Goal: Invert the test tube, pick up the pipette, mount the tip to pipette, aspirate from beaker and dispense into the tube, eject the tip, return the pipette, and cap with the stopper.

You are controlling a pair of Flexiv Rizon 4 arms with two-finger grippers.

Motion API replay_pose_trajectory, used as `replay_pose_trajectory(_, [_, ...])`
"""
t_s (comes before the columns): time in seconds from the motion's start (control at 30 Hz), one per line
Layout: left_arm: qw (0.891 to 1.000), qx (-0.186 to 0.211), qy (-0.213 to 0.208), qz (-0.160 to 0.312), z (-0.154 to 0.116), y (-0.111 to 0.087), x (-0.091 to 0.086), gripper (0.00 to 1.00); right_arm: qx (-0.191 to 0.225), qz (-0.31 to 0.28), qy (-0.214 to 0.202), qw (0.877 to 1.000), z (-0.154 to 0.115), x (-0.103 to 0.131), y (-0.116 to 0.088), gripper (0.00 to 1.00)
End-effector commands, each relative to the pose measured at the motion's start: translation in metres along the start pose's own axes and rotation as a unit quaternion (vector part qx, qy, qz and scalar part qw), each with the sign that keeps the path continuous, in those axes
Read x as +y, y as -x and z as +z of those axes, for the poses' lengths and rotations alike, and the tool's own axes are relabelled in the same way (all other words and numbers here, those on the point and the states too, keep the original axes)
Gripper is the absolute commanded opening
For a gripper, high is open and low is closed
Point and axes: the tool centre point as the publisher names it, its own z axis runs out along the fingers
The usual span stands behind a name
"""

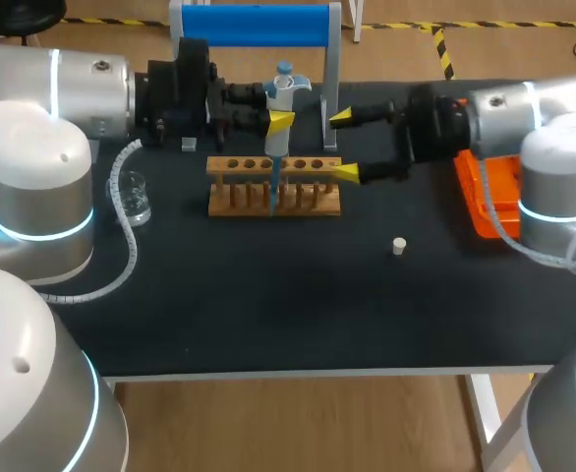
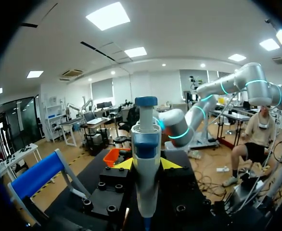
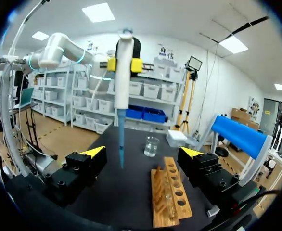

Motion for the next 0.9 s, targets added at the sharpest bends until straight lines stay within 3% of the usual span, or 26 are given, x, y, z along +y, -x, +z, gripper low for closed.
replay_pose_trajectory(0.03, [1.000, 0.000, 0.000, 0.000, 0.000, 0.000, -0.001, 0.00, 0.006, 0.004, 0.032, 0.999, -0.013, 0.008, -0.006, 1.00])
replay_pose_trajectory(0.4, [1.000, 0.000, 0.000, 0.000, 0.000, 0.000, -0.001, 0.00, 0.013, 0.059, 0.091, 0.994, 0.008, 0.028, -0.014, 1.00])
replay_pose_trajectory(0.9, [1.000, 0.000, 0.000, 0.000, 0.000, 0.000, -0.001, 0.00, 0.038, 0.067, 0.086, 0.993, 0.031, 0.062, -0.034, 1.00])
